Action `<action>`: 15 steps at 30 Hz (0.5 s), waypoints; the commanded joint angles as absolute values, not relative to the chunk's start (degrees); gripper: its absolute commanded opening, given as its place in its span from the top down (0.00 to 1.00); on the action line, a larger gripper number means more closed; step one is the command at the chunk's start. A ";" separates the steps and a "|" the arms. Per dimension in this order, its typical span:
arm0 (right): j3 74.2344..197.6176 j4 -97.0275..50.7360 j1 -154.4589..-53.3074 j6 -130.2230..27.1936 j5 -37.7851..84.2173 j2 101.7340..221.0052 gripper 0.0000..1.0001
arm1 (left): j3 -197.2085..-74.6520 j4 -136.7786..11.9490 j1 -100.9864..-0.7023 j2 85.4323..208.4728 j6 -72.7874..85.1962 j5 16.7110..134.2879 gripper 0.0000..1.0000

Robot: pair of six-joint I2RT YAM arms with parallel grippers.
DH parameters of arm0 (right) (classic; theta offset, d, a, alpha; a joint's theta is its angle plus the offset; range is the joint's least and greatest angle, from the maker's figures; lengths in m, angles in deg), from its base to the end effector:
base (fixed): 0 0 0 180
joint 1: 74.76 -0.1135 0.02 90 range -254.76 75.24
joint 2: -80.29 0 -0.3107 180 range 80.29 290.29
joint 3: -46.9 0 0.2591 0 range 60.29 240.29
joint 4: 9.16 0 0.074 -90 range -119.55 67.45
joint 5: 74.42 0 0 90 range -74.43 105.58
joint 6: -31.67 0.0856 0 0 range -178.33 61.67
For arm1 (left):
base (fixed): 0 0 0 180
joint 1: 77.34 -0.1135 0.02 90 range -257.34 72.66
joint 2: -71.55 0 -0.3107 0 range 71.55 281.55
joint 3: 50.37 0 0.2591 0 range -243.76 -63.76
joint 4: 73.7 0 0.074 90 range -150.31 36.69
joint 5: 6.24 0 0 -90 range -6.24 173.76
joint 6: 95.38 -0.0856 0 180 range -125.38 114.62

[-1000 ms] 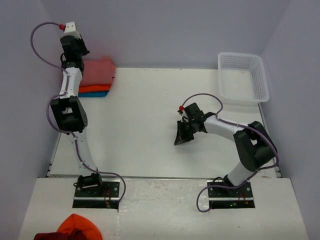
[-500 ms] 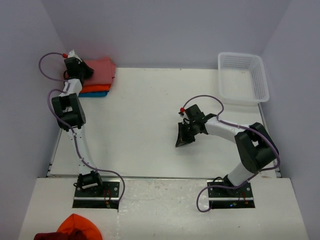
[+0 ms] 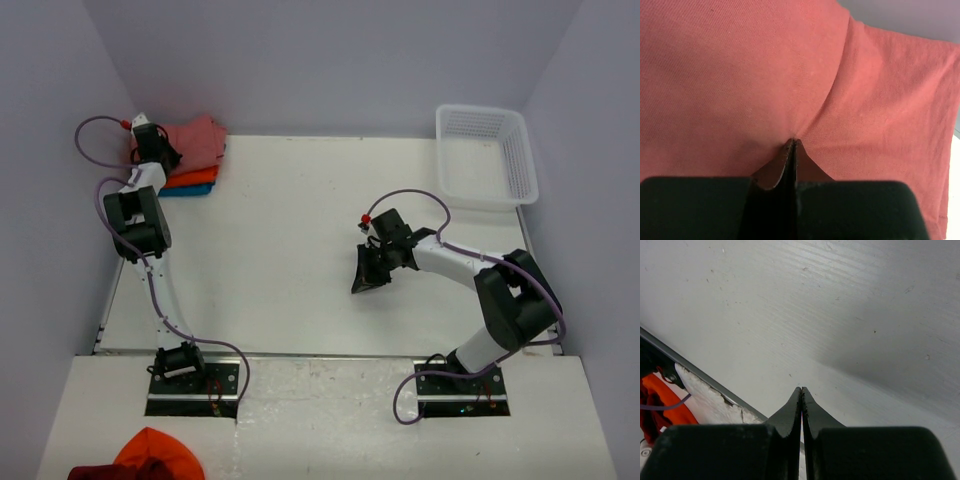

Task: Fold and stack the t-shirts
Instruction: Put the neatly folded tshirt into the corner of the board with the left arm

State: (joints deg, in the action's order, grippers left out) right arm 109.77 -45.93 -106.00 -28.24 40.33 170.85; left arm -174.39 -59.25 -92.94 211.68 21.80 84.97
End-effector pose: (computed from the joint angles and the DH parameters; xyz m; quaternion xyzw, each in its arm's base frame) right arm 0.2532 0.1955 0.1669 -0.0569 0.9521 0.2899 0.0791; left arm 0.6206 0.1751 0.1596 -0.3216 0.8067 -0.0409 0.4941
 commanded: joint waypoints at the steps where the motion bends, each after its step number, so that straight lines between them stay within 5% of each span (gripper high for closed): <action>1: 109.69 -46.11 -106.40 -27.74 40.18 169.85 1.00 | -174.33 -56.44 -94.04 210.06 18.27 89.22 1.00; 9: 109.16 -45.23 -106.48 -27.22 40.80 170.11 1.00 | -169.50 -67.59 -94.04 204.80 16.33 72.89 1.00; 15: 108.55 -45.40 -106.49 -27.04 40.54 169.41 1.00 | -165.72 -72.08 -93.96 198.38 16.42 72.85 1.00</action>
State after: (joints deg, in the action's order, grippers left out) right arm 109.15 -45.66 -106.24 -27.67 40.59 170.85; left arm -166.91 -66.22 -93.81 205.69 17.85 74.31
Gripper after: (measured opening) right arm 0.003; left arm 0.002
